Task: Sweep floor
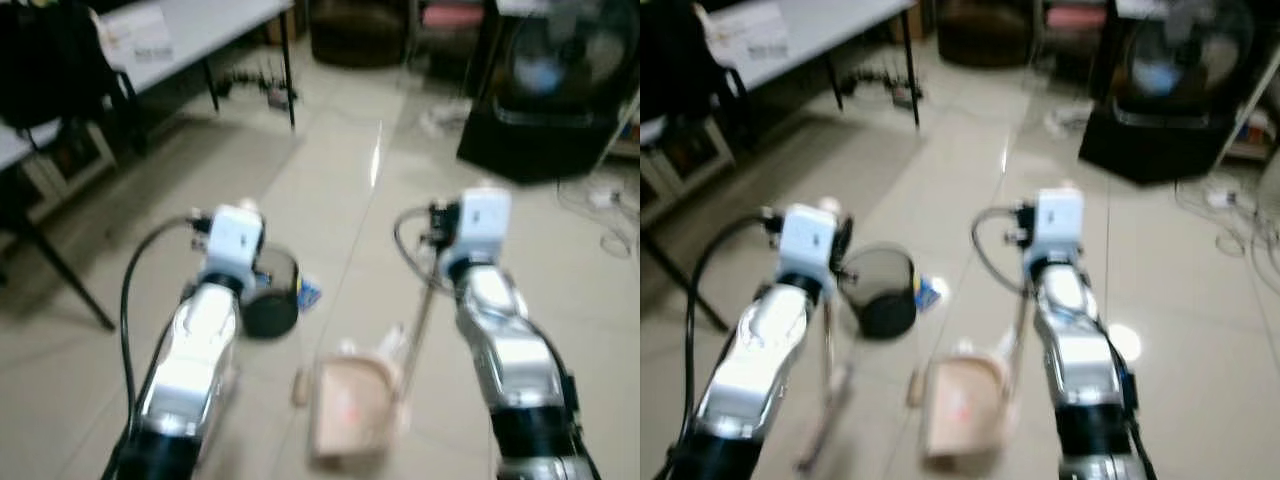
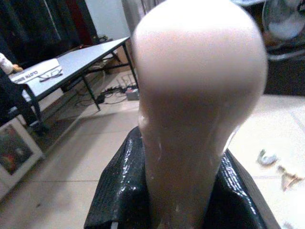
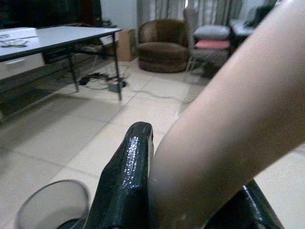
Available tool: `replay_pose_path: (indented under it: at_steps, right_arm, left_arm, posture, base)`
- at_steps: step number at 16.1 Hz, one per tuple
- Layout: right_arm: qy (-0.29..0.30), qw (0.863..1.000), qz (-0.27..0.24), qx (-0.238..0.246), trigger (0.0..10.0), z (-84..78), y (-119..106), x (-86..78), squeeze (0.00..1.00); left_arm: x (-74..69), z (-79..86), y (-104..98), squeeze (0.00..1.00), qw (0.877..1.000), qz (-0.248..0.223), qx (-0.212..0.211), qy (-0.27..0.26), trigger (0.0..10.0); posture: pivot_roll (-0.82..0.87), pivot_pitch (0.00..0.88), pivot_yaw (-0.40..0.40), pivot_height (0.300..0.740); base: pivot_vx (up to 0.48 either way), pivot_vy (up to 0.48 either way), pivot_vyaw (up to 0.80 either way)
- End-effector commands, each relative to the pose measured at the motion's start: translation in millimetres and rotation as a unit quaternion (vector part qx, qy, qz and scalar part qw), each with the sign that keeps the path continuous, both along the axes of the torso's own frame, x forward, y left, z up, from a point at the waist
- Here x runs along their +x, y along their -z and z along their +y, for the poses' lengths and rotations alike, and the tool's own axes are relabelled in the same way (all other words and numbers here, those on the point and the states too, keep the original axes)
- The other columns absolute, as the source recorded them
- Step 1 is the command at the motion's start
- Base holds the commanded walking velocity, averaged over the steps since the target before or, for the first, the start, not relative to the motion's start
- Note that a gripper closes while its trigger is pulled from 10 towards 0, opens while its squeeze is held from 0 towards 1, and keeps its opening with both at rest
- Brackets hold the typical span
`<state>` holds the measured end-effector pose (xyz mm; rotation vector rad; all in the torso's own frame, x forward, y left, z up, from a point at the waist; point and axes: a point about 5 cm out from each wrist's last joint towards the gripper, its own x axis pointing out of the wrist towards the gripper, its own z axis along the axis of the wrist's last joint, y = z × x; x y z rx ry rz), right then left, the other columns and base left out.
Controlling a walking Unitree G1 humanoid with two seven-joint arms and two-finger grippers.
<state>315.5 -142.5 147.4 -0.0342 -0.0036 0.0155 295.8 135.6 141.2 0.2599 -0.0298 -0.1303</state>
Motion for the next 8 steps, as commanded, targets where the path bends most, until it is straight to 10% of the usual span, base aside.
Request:
replay_pose_path:
  at_steps: [1, 8]
  right_arm:
    - [-0.018, 0.999, -0.019, 0.023, 10.0, 11.0, -7.9, 1.0, 0.00]
    - [-0.007, 1.000, -0.018, 0.004, 10.0, 7.5, -0.7, -1.9, 0.00]
  left_arm:
    - [1.3, 6.7, -9.5, 0.00, 1.000, -0.023, 0.015, -0.007, 10.0]
    - [0.8, 5.9, -7.6, 0.00, 1.000, -0.021, 0.020, -0.001, 10.0]
  posture:
    - [-0.05, 0.000, 0.031, 0.740]
    - [-0.04, 0.000, 0.028, 0.740]
  base:
    - [0.352, 0.000, 0.00]
    - [0.350, 0.000, 0.00]
